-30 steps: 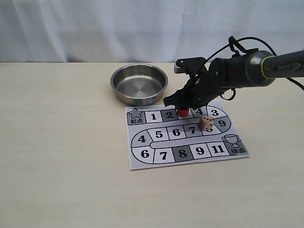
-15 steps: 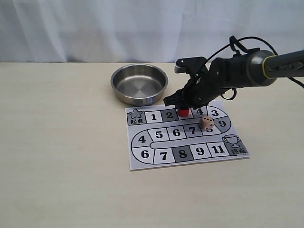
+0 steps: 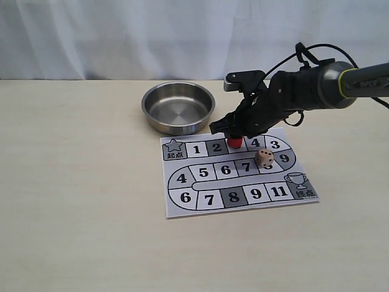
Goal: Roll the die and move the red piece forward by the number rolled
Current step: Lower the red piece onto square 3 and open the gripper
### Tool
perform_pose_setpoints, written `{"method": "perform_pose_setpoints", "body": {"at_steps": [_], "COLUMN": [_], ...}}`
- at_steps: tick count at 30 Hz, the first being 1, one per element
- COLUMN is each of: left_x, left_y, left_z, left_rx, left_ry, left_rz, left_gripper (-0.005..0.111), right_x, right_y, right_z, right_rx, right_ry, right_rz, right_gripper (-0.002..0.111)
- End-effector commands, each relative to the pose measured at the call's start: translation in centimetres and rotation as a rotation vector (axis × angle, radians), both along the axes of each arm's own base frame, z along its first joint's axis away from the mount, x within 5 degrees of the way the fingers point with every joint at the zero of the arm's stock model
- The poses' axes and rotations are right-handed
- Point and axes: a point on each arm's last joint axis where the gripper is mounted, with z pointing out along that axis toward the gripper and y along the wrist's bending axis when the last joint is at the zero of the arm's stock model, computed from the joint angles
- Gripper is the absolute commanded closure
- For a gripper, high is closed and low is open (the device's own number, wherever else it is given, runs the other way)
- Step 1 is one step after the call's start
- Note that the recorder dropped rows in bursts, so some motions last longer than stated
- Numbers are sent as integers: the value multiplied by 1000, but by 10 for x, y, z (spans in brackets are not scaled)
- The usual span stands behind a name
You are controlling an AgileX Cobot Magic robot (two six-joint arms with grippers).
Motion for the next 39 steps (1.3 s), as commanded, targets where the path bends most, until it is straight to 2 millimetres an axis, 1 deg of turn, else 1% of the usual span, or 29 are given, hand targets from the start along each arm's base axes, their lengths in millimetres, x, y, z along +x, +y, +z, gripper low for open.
{"method": "perform_pose_setpoints", "body": {"at_steps": [1,7,11,14,16,31,37,39], "left_x": [0,0,0,0,0,0,0,0], "left_y": [0,0,0,0,0,0,0,0], "left_z": [0,0,0,0,0,0,0,0], "left_rx": [-6,-6,-6,-6,-6,-6,-6,-6], "left_ry": [-8,-8,-8,-8,-8,-8,-8,-8], "left_rz": [-1,-1,-1,-1,-1,-1,-1,-1], "left_gripper": [107,107,107,107,107,107,107,107], "right_x": [0,0,0,-1,-1,-1,-1,-1], "right_y": [-1,-1,-1,-1,-1,-1,-1,-1], "right_z": [5,5,-1,13,13,-1,-1,-1], "right_rx": [-6,-6,-10,-2,0,-28,-28,-28], "right_ry": [-12,-12,5,-22,-21,2,2,2], "right_rz": [5,5,6,6,5,22,22,22], "right_gripper": [70,70,70,70,70,70,70,65]}}
